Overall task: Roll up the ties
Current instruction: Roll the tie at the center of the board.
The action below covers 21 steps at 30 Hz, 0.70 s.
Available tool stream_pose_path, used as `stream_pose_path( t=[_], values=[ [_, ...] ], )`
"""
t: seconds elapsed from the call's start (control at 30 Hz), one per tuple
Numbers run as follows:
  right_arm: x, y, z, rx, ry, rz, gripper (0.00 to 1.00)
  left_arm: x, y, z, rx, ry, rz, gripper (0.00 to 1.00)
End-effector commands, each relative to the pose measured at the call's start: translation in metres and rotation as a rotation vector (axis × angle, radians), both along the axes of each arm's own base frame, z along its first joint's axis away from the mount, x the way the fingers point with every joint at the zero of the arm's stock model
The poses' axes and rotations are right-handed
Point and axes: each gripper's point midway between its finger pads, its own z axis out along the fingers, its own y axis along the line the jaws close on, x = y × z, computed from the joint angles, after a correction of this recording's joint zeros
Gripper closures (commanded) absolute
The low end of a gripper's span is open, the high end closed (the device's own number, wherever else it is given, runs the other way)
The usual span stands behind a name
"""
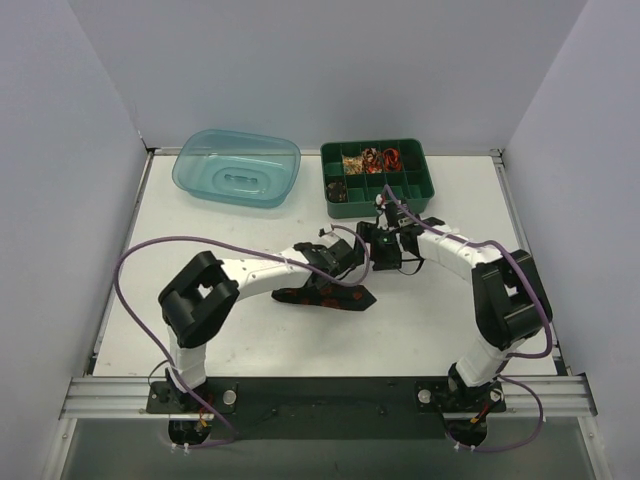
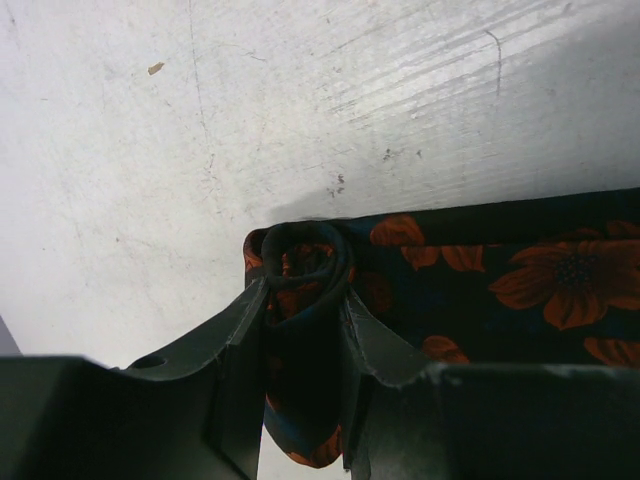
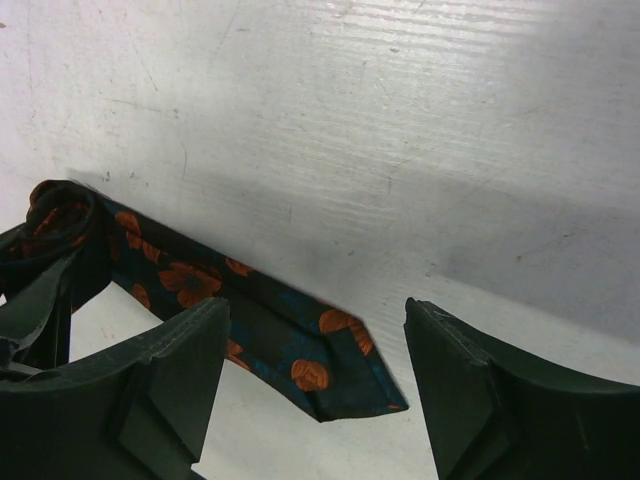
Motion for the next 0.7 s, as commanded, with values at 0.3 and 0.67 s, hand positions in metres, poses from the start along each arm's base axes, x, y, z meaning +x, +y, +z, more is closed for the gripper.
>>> stream_pose_path(
  t=[0.3,0.67],
  values=[
    [-0.001,-0.015,0.003,-0.008,0.010,-0.044,0.27,-0.018,-0.035,-0.031,0.023,0.046,-0.016,1.00],
    [-0.002,-0.016,-0.003,-0.020,0.021,-0.040,0.26,-0.034,-0.072,-0.048,-0.211,0.141,-0.050,0.94]
  ],
)
